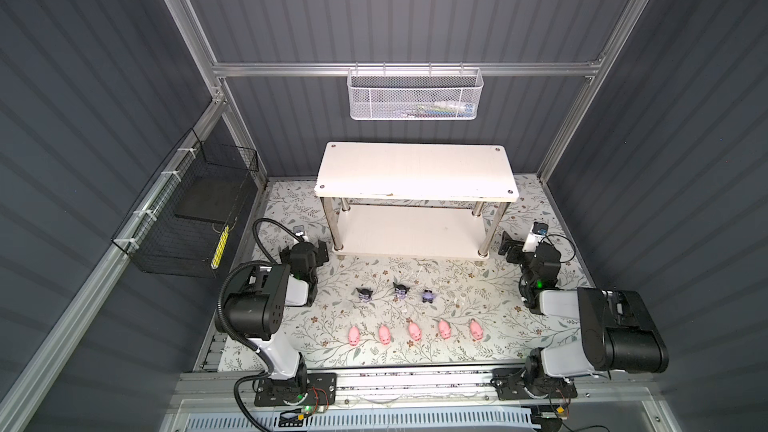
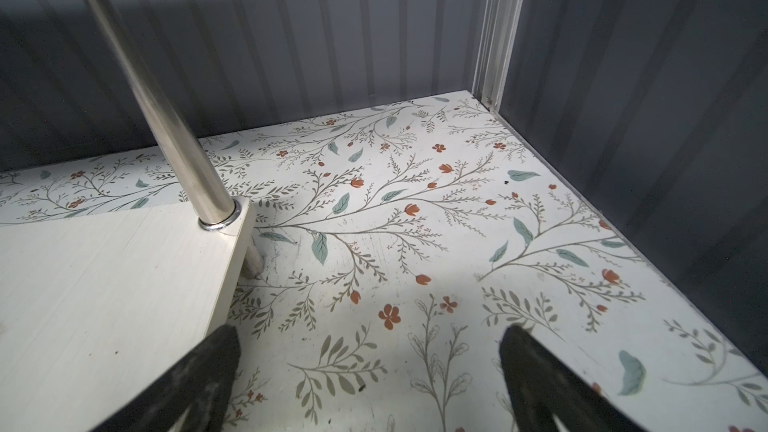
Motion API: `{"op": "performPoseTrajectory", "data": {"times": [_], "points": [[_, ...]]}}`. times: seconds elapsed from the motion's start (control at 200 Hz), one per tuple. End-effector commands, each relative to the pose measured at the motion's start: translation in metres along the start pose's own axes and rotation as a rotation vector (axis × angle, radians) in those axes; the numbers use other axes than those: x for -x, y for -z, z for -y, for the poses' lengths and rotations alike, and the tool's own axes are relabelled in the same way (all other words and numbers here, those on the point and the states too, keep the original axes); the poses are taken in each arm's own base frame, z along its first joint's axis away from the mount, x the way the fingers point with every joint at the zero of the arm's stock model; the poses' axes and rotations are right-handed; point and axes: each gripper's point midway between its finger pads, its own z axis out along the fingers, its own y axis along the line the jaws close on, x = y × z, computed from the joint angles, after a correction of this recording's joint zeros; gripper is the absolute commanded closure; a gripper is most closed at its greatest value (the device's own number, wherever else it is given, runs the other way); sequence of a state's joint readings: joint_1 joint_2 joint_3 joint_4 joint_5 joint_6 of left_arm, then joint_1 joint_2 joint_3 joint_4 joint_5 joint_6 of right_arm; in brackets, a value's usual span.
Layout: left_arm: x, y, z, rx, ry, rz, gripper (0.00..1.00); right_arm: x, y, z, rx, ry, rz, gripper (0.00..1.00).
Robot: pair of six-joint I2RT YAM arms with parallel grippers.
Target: Place and organize the plastic toys onto the shelf
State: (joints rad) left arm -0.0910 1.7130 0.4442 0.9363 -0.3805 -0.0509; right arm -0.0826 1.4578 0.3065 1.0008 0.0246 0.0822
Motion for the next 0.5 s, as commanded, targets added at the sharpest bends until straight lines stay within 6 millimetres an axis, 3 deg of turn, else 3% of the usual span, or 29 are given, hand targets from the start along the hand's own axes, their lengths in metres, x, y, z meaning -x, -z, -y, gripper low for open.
{"op": "performPoseTrajectory", "data": {"times": [0.0,0.265,0.495], "points": [[0.005,-0.001,0.003,-0.008,-0.020,0.014,0.00,0.002,0.000,-0.001,0.004,-0.005,0.005,0.01],[0.023,0.008,-0.010,0.066,-0.004,-0.010,0.00,0.028,0.012,0.009,-0.065,-0.027,0.005,0.01],[0.032,0.037,-0.031,0.172,0.081,-0.038,0.01,0.037,0.045,0.029,-0.175,-0.162,0.049,0.01]]}}
